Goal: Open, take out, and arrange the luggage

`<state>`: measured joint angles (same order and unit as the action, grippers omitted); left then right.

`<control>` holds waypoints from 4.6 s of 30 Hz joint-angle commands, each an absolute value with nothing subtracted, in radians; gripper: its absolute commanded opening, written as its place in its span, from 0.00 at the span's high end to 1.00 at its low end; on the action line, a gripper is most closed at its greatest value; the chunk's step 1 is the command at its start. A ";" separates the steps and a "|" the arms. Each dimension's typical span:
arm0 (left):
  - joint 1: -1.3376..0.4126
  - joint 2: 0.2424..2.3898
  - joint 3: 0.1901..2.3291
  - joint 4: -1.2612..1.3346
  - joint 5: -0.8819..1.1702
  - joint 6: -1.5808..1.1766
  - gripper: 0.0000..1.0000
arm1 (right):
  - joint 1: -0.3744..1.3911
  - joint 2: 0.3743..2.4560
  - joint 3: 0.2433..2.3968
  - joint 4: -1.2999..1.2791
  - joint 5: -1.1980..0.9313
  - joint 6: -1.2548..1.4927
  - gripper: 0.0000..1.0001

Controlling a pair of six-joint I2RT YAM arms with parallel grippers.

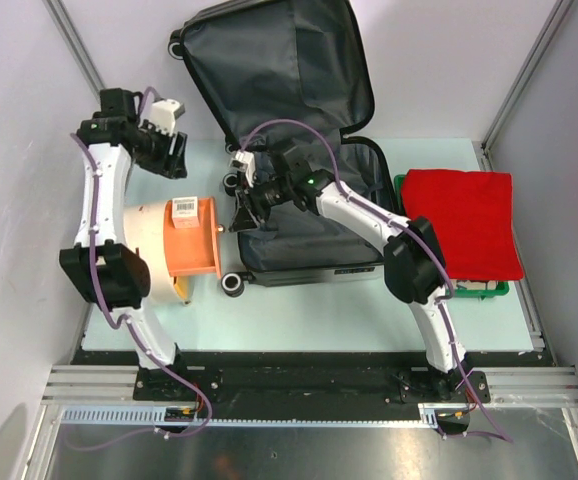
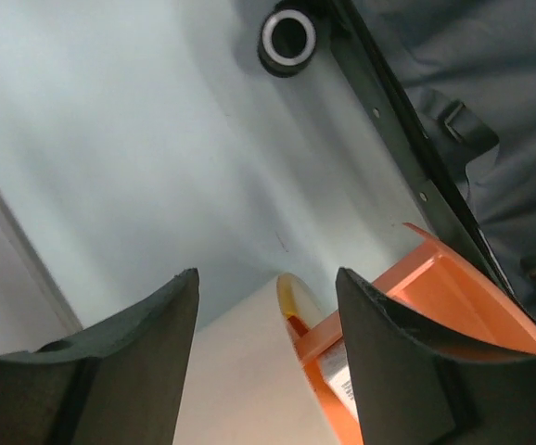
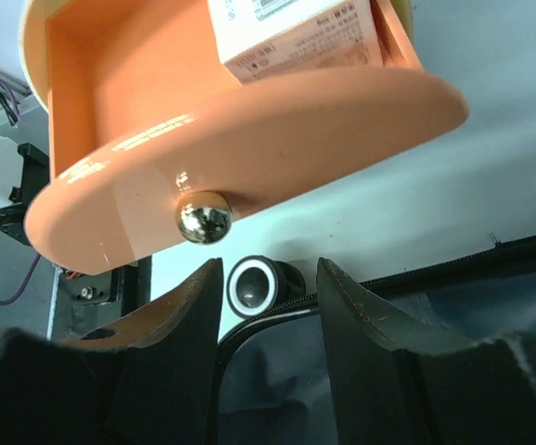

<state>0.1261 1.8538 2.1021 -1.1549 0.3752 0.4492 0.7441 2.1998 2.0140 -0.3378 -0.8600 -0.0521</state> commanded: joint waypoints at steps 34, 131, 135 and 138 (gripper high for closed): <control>0.639 1.378 1.729 -1.172 0.575 0.248 0.19 | 0.865 2.332 2.166 0.064 -0.897 0.169 0.54; 0.561 1.394 1.434 -1.111 0.376 0.402 0.00 | 0.465 1.911 1.824 -0.373 -0.804 -0.152 0.00; 0.534 1.442 1.466 -1.085 0.362 0.388 0.00 | 0.465 1.913 1.824 -0.374 -0.790 -0.150 0.00; 0.519 1.476 1.489 -1.071 0.356 0.387 0.00 | 0.463 1.908 1.821 -0.376 -0.784 -0.150 0.00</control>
<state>0.5457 1.4391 1.4212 -1.2068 0.3470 0.4137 0.4690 1.9095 1.7744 -0.3855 -0.7975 -0.1406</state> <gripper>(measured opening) 0.995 0.994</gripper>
